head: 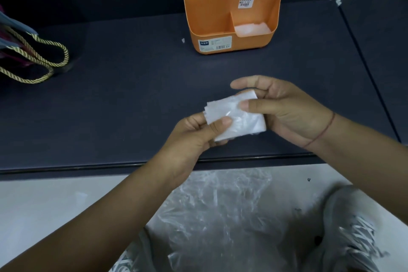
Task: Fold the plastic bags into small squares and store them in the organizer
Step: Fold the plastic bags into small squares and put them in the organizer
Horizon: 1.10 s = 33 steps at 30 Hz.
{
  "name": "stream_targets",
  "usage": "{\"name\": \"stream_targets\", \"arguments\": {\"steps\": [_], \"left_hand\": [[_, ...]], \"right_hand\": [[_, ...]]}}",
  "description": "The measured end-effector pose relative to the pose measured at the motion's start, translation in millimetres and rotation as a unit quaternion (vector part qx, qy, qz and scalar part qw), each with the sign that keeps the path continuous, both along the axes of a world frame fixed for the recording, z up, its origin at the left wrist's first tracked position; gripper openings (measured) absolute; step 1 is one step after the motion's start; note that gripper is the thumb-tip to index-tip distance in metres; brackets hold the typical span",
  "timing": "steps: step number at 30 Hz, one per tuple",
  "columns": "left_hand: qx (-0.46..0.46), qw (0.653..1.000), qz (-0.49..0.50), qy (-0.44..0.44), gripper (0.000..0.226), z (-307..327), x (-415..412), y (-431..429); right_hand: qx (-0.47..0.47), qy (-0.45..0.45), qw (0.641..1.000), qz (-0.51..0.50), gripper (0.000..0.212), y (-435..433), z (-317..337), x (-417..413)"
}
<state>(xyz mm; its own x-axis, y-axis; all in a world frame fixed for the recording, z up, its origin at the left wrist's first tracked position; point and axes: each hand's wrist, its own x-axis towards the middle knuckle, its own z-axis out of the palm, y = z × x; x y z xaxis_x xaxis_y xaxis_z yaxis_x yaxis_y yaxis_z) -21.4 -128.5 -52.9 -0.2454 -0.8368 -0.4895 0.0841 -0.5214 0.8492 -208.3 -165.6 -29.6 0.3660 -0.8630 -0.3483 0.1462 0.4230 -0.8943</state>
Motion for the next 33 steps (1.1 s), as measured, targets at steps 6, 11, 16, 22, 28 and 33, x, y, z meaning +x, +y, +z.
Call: {"name": "stream_targets", "arguments": {"steps": [6, 11, 16, 22, 28, 33], "left_hand": [[-0.003, 0.998, 0.054, -0.043, 0.036, -1, -12, -1], [-0.238, 0.941, 0.065, -0.232, 0.016, 4, -15, -45], [-0.457, 0.717, -0.118, -0.513, 0.055, -7, -9, -124], [-0.485, 0.661, -0.124, -0.559, 0.062, -24, -11, -133], [-0.517, 0.648, -0.116, -0.547, 0.06, -30, -4, -78], [-0.497, 0.65, -0.142, -0.557, 0.063, -22, -10, -15]], "right_hand": [[0.051, 0.061, 0.996, -0.048, 0.023, 13, -19, 0], [0.02, 0.131, 0.962, -0.239, 0.013, -4, -9, -16], [-0.023, 0.169, 0.948, -0.268, 0.013, -17, -3, -38], [-0.007, 0.178, 0.952, -0.249, 0.014, -13, -12, -44], [-0.049, 0.186, 0.952, -0.24, 0.016, -21, -3, -46], [-0.089, 0.233, 0.95, -0.188, 0.017, -37, 1, -40]]}}
